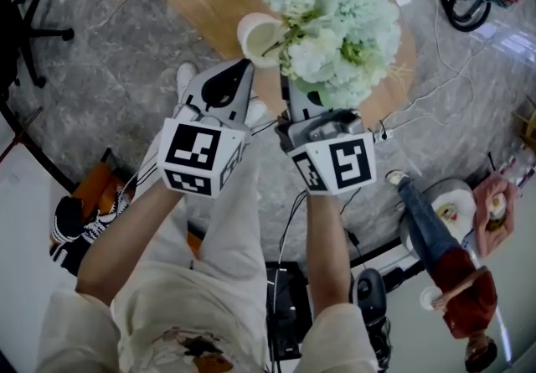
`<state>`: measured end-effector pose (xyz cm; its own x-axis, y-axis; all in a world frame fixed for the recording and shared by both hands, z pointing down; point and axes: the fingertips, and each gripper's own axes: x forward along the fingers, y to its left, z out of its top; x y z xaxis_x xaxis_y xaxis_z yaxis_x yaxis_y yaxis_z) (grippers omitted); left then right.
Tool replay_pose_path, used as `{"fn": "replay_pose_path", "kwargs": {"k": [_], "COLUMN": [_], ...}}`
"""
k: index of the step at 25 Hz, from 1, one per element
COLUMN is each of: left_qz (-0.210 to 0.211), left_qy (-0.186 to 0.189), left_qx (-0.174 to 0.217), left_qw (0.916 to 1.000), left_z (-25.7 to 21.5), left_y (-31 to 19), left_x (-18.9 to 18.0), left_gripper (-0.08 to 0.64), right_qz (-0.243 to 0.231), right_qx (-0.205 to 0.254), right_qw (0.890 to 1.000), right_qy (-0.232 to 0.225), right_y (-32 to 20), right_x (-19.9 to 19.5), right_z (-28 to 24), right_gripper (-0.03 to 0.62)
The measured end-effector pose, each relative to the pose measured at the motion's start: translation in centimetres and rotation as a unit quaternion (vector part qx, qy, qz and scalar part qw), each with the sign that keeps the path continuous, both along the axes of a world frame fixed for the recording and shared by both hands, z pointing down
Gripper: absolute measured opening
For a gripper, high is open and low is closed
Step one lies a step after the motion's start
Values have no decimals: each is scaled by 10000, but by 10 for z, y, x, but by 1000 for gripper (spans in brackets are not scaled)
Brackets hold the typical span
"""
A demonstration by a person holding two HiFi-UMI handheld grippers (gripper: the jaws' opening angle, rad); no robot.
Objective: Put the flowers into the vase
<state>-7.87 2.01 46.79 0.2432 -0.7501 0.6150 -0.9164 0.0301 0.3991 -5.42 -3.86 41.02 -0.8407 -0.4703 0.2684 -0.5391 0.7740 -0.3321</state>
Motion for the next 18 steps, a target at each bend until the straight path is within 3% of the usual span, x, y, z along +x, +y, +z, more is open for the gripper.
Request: {"fn": "replay_pose_path", "kwargs": {"k": [18], "left_qz": [67], "left_qy": [31], "left_qx": [10], "left_qw": [10000], "left_z": [0], "left_y": [-6], "left_x": [-2], "left_gripper": [8], "right_qz": [-410], "right_qx": [-167], "right_qw": [9930], "right_qy": [1094], "right_y": [27], "right_x": [-3], "right_z": [42], "right_gripper": [28]}}
